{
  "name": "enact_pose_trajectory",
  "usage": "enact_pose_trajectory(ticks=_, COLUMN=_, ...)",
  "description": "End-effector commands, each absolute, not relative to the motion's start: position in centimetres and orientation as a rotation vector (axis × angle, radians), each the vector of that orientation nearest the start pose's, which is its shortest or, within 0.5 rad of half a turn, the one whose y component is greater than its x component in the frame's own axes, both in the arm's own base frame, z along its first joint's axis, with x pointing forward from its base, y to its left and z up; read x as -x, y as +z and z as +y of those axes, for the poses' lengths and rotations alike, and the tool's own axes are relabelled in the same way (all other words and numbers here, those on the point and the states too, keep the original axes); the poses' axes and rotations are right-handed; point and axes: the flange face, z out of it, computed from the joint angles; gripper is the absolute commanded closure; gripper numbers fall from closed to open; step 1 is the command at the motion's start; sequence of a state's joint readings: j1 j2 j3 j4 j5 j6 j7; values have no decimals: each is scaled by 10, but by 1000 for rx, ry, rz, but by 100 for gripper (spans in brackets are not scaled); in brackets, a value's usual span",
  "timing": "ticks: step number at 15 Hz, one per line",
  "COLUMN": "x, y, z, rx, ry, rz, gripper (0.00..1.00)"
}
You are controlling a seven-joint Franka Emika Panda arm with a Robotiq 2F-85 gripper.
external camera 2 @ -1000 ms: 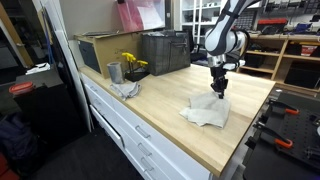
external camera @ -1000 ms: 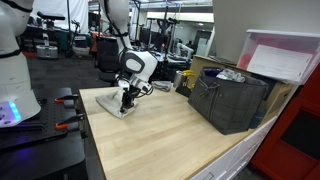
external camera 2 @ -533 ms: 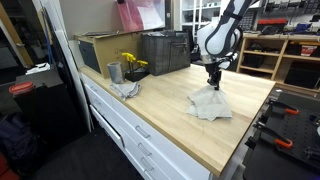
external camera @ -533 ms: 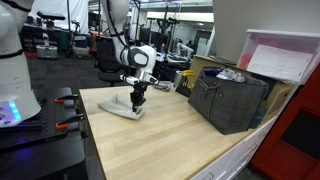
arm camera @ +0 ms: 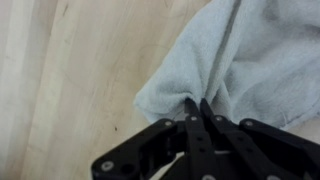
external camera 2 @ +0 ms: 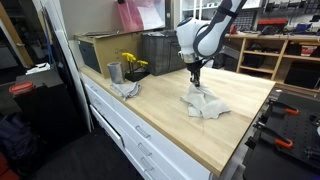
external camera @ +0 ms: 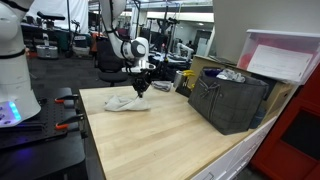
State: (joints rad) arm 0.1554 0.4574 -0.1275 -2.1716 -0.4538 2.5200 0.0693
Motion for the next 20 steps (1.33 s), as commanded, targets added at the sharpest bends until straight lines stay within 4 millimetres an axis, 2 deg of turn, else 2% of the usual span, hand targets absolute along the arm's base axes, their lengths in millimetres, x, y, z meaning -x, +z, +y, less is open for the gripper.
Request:
enact_pose_trajectory(ticks=1, x=-552, y=186, z=50, rx=3392, ry=61, rz=-747, gripper=99)
enact_pose_trajectory(ticks=5, x=-558, y=188, z=65, rx=3421, ry=-29, rz=-860, gripper=99)
enact_pose_trajectory(ticks=8, x=-571, y=192, z=58, rx=3502, ry=-191, rz=-779, gripper=99)
enact_pose_trajectory(ticks=11, x=-579, y=189, z=43, rx=3573, ry=-258, rz=-697, gripper=99)
enact_pose_trajectory(ticks=12, x=-581, y=187, z=39, rx=3606, ry=-284, rz=-646, gripper=69)
enact_pose_trajectory(ticks=13, x=-582, y=188, z=36, rx=3641, ry=-352, rz=-562, gripper=68)
enact_pose_trajectory(ticks=14, x=-581, y=188, z=33, rx=3660, ry=-386, rz=-501, gripper=63)
enact_pose_trajectory(ticks=17, x=-571, y=191, z=29, rx=3698, ry=-535, rz=-279, gripper=40)
enact_pose_trajectory(ticks=19, x=-560, y=192, z=31, rx=3704, ry=-539, rz=-105, gripper=24)
enact_pose_trajectory(ticks=20, x=-550, y=191, z=35, rx=3691, ry=-469, rz=-31, gripper=18)
